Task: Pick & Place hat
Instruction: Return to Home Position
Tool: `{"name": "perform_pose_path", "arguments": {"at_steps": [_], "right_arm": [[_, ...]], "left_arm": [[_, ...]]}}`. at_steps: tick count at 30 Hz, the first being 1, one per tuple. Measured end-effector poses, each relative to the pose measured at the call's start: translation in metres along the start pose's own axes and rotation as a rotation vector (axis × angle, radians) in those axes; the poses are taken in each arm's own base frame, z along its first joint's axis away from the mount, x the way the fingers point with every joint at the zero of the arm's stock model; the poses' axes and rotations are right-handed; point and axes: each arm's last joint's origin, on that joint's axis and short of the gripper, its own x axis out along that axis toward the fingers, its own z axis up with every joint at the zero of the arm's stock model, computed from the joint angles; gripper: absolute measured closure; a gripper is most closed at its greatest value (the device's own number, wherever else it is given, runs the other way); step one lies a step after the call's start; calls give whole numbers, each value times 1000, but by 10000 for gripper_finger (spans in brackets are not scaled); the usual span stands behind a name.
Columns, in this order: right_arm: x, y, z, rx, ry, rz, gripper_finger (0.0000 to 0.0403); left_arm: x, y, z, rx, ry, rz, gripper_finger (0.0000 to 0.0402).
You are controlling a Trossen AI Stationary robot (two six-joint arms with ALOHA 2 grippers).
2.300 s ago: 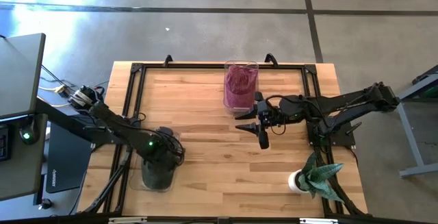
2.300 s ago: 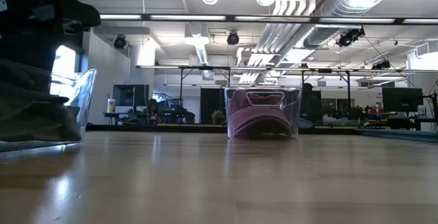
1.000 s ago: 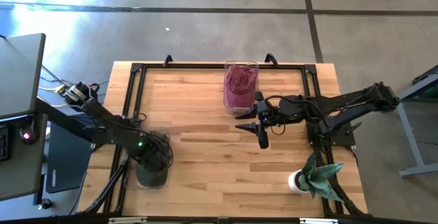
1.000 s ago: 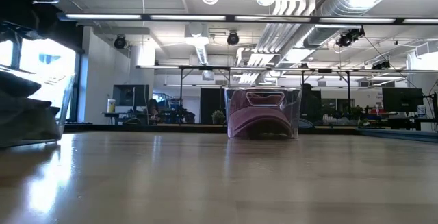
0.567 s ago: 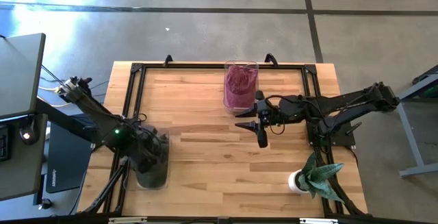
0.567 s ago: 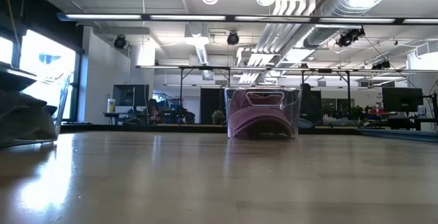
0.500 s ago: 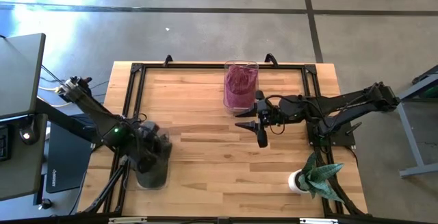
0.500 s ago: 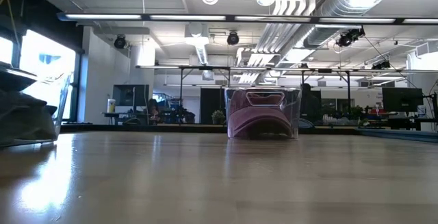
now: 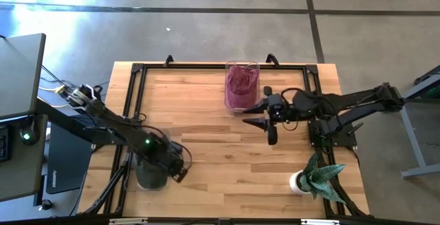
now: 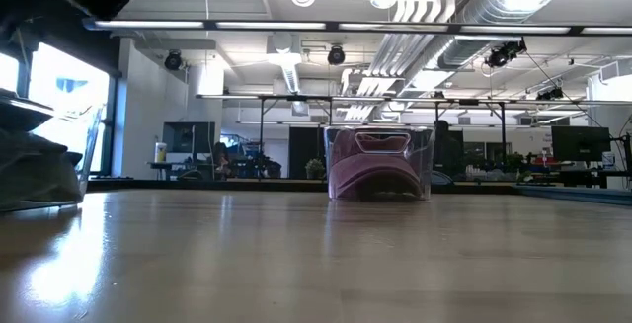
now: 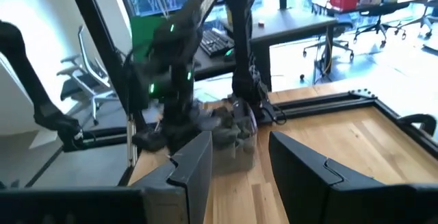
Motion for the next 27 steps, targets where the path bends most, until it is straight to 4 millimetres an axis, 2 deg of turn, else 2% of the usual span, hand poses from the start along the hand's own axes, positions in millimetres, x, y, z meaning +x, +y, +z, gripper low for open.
{"name": "perform_pose_path", "arguments": {"at_steps": [3, 8, 14, 18, 22, 24, 27], "right_arm": [[-6, 0, 4, -1, -22, -10, 261], [-14, -1, 8, -2, -37, -9, 261], [-30, -1, 17, 12, -78, 1, 261], [-51, -2, 22, 63, -74, 51, 261], [-88, -5, 25, 95, -42, 96, 273], [-108, -8, 26, 93, -44, 110, 297], [-134, -12, 26, 74, -58, 116, 360]], "left_arm": [[9, 2, -7, 38, 119, 61, 402], [9, 3, -16, 53, 172, 74, 402], [-12, -2, -19, 24, 156, 3, 402], [-40, -18, -15, 47, -37, -134, 402], [-69, -34, -3, 103, -381, -225, 402], [-81, -40, 6, 131, -526, -244, 402], [-102, -48, 25, 191, -646, -263, 402]]}}
